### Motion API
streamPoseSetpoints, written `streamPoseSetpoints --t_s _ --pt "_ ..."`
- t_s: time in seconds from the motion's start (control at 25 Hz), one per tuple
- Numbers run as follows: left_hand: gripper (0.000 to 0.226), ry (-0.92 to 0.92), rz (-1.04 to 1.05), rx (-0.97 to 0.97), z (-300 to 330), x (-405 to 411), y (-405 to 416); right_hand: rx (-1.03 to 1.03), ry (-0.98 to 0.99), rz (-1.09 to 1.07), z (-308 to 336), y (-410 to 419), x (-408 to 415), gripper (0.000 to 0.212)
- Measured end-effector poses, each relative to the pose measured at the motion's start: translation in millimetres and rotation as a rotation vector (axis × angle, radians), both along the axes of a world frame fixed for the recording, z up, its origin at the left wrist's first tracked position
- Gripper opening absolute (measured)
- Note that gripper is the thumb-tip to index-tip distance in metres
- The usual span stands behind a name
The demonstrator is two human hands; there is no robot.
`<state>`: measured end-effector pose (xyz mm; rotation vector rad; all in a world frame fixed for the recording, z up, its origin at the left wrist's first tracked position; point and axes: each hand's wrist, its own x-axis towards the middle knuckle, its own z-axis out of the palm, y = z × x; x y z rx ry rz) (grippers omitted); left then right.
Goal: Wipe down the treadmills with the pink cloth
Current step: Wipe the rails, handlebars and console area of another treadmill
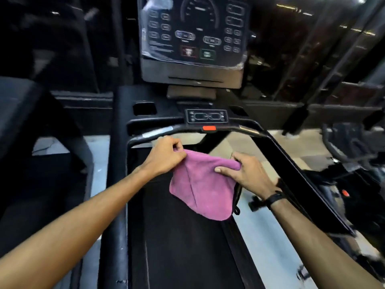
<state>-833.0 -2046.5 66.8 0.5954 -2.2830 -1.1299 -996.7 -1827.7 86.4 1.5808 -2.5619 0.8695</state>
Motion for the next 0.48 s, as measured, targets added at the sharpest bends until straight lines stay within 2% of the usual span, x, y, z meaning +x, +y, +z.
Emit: streamPoseSetpoints --t_s 0.12,0.28,0.4,0.48 --pt "0.011 0.030 0.286 -0.070 6.2 46.5 -18.2 -0.047 -0.017 0.259 -2.2 -59.6 5.9 0.056" --pt "0.010 0.101 0.607 -0.048 4.9 118.7 -2.4 -0.078 -0.085 0.561 -0.8 -113.0 40.5 0.053" --pt "0.009 0.150 0.727 0.081 18.1 169.6 29.1 -0.065 -0.223 0.790 9.8 -129.5 82.5 0.056" --pt "0.007 0.241 0.799 0.215 28.0 205.5 52.3 0.013 -0.429 0.974 23.1 -133.5 113.9 0.057"
